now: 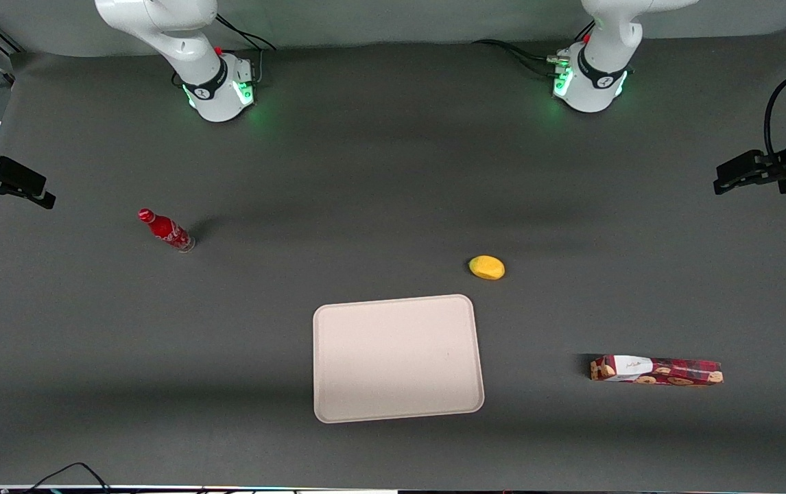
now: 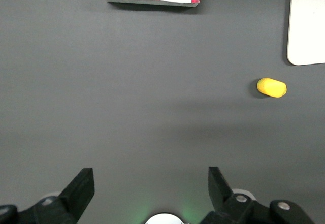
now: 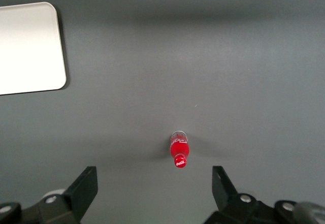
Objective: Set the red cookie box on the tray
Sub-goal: 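Move the left gripper out toward the red plaid shortbread box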
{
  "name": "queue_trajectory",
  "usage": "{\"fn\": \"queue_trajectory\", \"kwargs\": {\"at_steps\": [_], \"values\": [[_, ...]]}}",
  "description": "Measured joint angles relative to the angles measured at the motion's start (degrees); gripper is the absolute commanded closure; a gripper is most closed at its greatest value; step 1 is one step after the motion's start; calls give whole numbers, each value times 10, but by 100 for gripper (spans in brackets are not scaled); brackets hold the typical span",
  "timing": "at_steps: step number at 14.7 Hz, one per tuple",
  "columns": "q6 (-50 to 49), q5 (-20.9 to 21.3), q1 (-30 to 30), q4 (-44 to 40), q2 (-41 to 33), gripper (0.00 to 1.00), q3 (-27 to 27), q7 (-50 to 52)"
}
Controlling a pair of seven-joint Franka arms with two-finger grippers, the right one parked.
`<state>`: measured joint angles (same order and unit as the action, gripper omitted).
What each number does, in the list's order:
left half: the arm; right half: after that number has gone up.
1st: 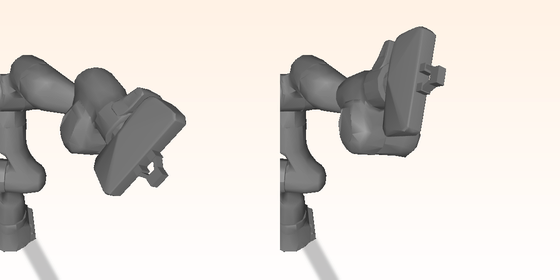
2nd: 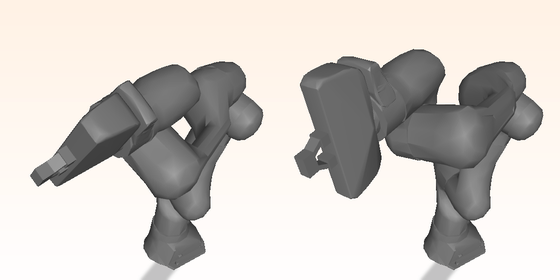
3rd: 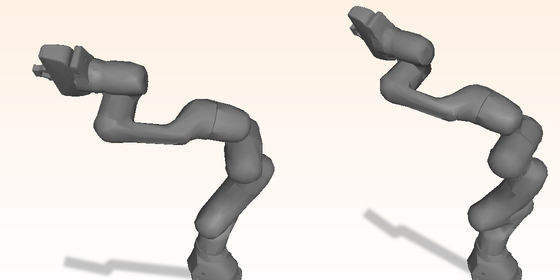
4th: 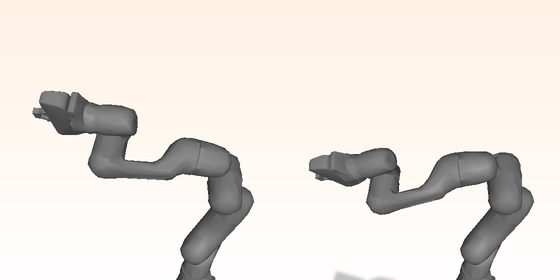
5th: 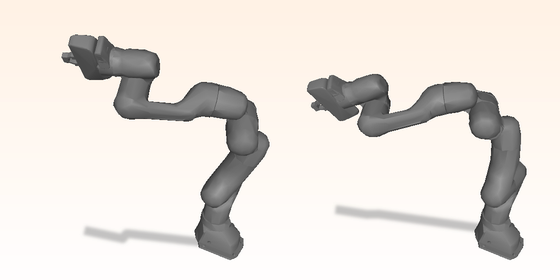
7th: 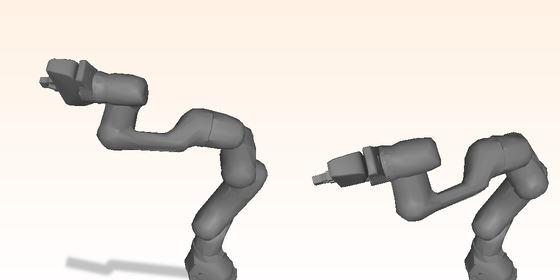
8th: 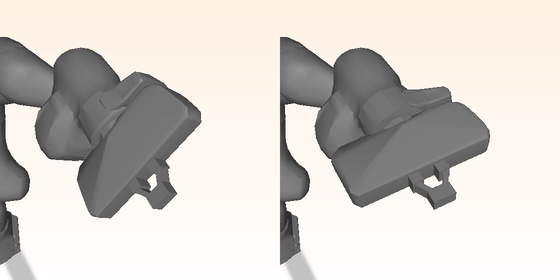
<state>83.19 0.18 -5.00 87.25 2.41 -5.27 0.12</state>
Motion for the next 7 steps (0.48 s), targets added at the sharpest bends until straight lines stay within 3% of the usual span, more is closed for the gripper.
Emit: {"fn": "queue_trajectory", "kwargs": {"at_steps": [5,7], "values": [[0,0,0,-1,5,0,4,12],[6,0,-1,-14,22,0,16,78]]}}
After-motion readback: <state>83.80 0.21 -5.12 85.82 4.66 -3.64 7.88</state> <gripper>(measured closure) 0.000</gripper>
